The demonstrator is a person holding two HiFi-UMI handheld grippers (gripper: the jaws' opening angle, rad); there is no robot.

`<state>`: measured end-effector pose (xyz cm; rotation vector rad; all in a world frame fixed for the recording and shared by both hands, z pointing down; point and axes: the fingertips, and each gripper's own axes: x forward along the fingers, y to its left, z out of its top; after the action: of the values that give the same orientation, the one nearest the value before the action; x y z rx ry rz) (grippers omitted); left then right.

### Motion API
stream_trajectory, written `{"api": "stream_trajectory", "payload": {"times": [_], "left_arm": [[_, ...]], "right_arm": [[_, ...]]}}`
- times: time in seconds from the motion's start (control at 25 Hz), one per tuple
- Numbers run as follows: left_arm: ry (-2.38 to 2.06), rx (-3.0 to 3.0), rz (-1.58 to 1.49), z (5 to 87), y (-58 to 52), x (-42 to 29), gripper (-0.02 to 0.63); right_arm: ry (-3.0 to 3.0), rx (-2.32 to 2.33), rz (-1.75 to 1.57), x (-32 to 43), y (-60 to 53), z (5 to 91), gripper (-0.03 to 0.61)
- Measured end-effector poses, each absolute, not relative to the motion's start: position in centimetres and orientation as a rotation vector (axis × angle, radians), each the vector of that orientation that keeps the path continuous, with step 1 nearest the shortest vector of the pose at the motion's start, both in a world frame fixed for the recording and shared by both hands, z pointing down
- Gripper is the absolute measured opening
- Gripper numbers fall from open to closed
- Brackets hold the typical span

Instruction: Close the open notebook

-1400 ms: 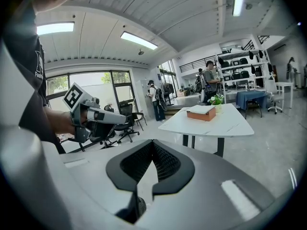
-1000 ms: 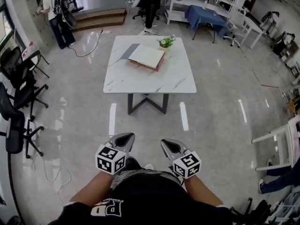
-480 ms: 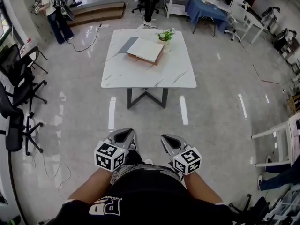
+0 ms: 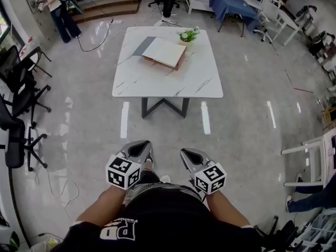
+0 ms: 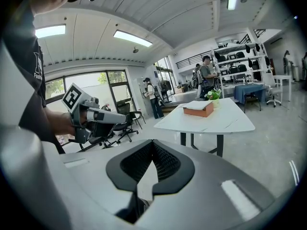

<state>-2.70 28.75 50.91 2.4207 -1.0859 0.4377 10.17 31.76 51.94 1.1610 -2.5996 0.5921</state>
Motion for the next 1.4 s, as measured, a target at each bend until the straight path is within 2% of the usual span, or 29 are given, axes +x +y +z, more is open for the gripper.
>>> {"api": "stream_trajectory", "payload": {"times": [0.64,1.4], "left_arm": [[-1.072,2.381,0.433,51.5,17.7,-3.9,0.058],[-1.056,2.448,0.377,48.4,2.9,-9.6,0.058]], "right_arm": [[-2.577,1.121,0.625,8.4,20.6,51.8,0.0],[-2.541,1.165,0.571,2.4,6.5,49.7,0.0]]}}
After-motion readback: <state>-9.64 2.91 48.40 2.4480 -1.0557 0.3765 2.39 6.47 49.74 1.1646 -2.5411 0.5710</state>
